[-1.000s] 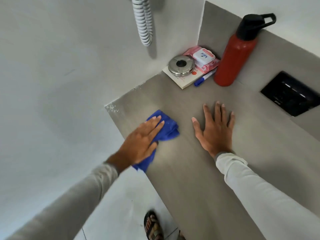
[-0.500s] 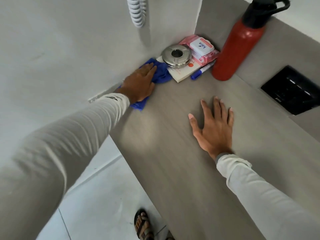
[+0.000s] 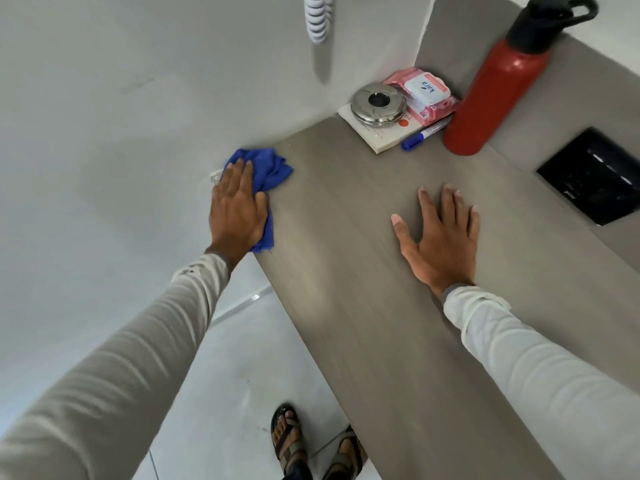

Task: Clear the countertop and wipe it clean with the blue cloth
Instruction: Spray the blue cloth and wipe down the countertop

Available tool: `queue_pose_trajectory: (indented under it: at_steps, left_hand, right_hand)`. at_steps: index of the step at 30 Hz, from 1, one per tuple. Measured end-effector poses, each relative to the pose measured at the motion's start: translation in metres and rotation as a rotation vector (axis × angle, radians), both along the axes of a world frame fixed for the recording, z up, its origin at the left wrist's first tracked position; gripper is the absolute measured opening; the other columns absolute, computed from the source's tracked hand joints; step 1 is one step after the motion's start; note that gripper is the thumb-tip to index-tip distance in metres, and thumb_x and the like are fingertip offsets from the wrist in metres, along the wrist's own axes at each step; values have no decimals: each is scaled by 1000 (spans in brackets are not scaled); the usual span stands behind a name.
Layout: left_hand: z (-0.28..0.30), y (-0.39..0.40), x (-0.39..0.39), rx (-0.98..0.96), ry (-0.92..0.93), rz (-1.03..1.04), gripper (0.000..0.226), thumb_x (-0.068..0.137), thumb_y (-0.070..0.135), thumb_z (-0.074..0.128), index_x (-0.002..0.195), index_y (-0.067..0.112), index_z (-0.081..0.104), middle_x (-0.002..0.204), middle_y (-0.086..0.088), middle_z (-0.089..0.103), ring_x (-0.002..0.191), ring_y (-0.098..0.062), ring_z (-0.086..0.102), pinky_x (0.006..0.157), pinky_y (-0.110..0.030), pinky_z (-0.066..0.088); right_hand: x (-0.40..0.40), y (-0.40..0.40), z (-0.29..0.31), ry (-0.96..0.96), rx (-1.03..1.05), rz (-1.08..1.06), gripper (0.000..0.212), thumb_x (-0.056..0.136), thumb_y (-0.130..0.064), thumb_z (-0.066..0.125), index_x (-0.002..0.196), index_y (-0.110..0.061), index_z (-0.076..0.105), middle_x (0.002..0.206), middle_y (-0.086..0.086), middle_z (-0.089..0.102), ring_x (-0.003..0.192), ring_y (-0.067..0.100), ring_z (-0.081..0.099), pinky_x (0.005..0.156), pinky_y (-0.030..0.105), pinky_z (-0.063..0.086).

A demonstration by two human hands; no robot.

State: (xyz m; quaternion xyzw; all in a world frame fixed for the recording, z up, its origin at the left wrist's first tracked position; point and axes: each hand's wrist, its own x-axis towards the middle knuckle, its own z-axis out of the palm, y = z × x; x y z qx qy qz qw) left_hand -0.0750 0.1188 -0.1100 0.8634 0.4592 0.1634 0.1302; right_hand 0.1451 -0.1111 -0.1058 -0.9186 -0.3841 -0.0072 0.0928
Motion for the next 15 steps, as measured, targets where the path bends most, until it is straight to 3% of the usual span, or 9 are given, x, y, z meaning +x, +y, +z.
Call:
queue_pose_trajectory:
  at_steps: [4,7,11,15]
  left_hand:
    - [-3,-26,3,-179,-251,268,56,100,13,37,152,-1,19,163,-19,10,152,-33,4,126,-39,6]
    - [2,-46,10,-223,-261,342,57,100,13,37,152,1,16,163,-21,4,152,-35,1,125,-37,4]
    - [-3,-116,-2,-66,-11,126,60,97,22,43,152,8,23,162,-22,13,151,-37,10,123,-47,13]
    - [-15,-211,-32,94,69,-398,55,101,38,40,153,25,25,163,-10,21,152,-26,17,120,-50,24]
  right_hand:
    - [-1,1,-2,-8,15,-7,74,98,-67,35,157,-23,32,167,18,23,156,33,18,127,55,11]
    - [0,2,-4,-9,26,-4,75,98,-68,33,157,-22,32,167,19,23,156,34,19,127,55,11]
    - [0,2,-5,-16,38,-2,77,97,-70,32,157,-22,32,166,20,24,155,35,20,126,55,13]
    - [0,2,-5,-18,50,-5,78,97,-71,32,157,-21,33,166,21,25,155,35,21,126,55,13]
